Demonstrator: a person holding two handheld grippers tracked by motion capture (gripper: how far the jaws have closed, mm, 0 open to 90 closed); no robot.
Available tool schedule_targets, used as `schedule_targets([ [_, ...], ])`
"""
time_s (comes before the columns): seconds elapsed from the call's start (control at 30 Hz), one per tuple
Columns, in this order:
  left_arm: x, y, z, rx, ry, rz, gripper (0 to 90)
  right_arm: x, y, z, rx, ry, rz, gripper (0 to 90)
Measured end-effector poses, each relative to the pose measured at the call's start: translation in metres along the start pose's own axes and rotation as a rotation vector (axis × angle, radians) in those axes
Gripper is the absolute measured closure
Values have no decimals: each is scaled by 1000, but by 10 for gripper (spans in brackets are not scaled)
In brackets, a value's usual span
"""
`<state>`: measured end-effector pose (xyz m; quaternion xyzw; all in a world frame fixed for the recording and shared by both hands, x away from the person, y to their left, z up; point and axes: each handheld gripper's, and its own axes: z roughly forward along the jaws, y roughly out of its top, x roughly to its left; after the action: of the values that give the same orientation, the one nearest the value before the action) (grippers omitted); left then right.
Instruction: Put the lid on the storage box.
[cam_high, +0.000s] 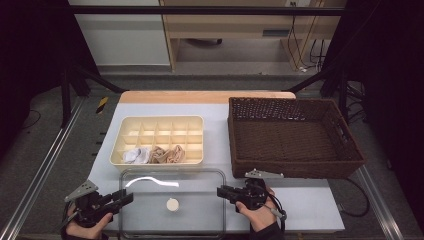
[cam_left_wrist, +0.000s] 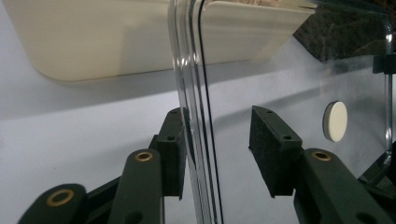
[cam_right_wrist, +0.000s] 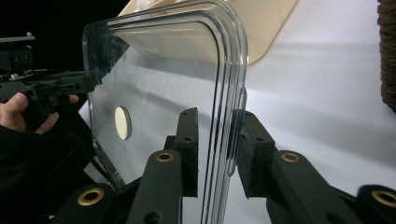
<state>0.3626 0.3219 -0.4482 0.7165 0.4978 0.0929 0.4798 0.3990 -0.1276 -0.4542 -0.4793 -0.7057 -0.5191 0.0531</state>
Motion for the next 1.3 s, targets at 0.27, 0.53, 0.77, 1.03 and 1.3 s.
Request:
schedule_targets([
  [0.27, -7, 14, -16, -56, 0, 21, 611, 12, 9, -11, -26, 20, -16, 741],
  [0.53, -8, 31, -26, -101, 3, 36, 611, 27, 31, -15, -52, 14, -66, 735],
  [0.77, -7, 48, -26, -130, 3, 43, 611, 34, 49, -18, -81, -6, -95, 723],
  [1.03, 0, 71, -17, -174, -11, 55, 613, 34, 69, -17, -118, -43, -126, 717],
  [1.3, 6, 93, -13, -213, -11, 54, 621, 34, 91, -12, -140, -73, -142, 698],
])
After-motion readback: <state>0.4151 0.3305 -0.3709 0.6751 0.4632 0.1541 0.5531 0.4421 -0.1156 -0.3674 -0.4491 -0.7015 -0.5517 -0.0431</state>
